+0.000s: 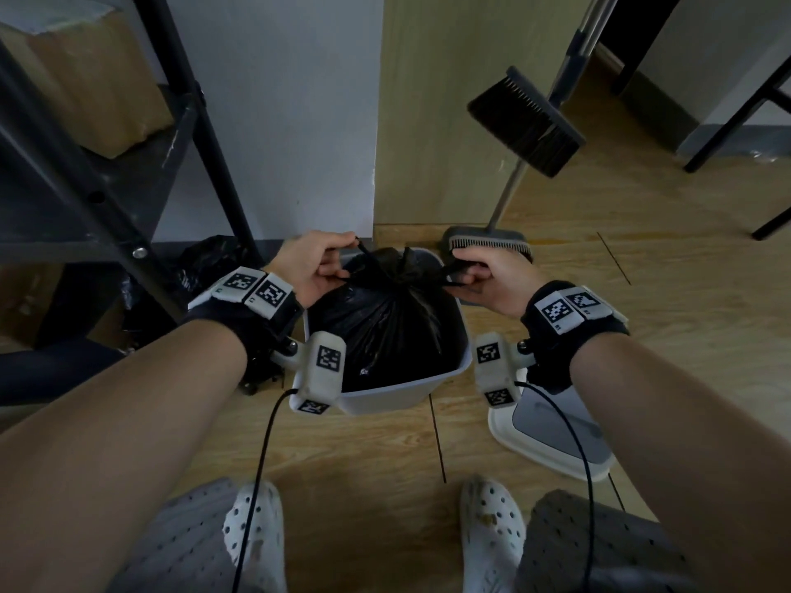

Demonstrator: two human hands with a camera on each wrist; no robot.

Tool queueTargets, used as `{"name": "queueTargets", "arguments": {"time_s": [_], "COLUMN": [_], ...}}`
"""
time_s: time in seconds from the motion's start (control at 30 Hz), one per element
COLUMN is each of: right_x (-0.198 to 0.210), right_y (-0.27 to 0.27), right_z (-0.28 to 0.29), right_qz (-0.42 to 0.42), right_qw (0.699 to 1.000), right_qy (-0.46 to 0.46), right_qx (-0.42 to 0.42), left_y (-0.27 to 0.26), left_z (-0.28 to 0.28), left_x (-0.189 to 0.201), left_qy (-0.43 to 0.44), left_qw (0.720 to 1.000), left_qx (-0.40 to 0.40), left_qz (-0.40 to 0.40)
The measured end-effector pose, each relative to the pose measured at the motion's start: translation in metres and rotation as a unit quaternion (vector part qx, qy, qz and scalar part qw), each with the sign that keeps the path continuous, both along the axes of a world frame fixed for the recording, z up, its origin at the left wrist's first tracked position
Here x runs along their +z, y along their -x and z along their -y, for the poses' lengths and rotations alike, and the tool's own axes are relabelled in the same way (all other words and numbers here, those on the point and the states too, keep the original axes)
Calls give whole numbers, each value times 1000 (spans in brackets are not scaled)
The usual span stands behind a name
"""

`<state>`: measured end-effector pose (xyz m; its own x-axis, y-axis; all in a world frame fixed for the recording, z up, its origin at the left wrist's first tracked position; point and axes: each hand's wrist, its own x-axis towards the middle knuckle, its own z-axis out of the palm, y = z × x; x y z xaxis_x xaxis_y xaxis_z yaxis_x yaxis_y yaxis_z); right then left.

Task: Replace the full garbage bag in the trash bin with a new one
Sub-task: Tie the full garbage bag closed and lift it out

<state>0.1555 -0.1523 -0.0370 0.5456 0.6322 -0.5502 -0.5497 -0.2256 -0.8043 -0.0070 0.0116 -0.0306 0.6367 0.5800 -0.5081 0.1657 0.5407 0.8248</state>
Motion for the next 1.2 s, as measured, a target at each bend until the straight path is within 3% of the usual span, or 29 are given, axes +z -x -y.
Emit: {"name": "queueTargets", "arguments": {"time_s": [0.17, 0.27, 0.37, 0.43, 0.63, 0.77, 0.97, 1.2], "right_x": [-36, -51, -51, -45, -16, -31, -68, -58], "right_y": [-16, -24, -26, -27, -25, -31, -37, -39], "right_z": [23, 40, 39, 33, 13, 8, 36, 37], "right_qz": [-7, -16, 25, 44, -47, 10, 41, 53], "right_qw": [997, 992, 980, 979, 995, 1000, 988, 988], "right_qy": [69, 115, 140, 126, -41, 26, 143, 139], "right_qx": [-16, 47, 138, 157, 75, -4, -44, -43], "left_y": [15, 29, 31, 30, 30, 27, 32, 34], "left_z": [-29, -37, -40, -44, -48, -48, -45, -48], "left_x": [-44, -63, -63, -58, -56, -64, -83, -68], "left_qy": [-20, -8, 15, 34, 59, 6, -39, -10], "left_qw": [994, 994, 998, 999, 994, 998, 995, 993], "left_qx": [77, 62, 24, 0, -82, -43, -9, 4], "left_qz": [-71, -89, -55, -37, -34, -41, -89, -120]}}
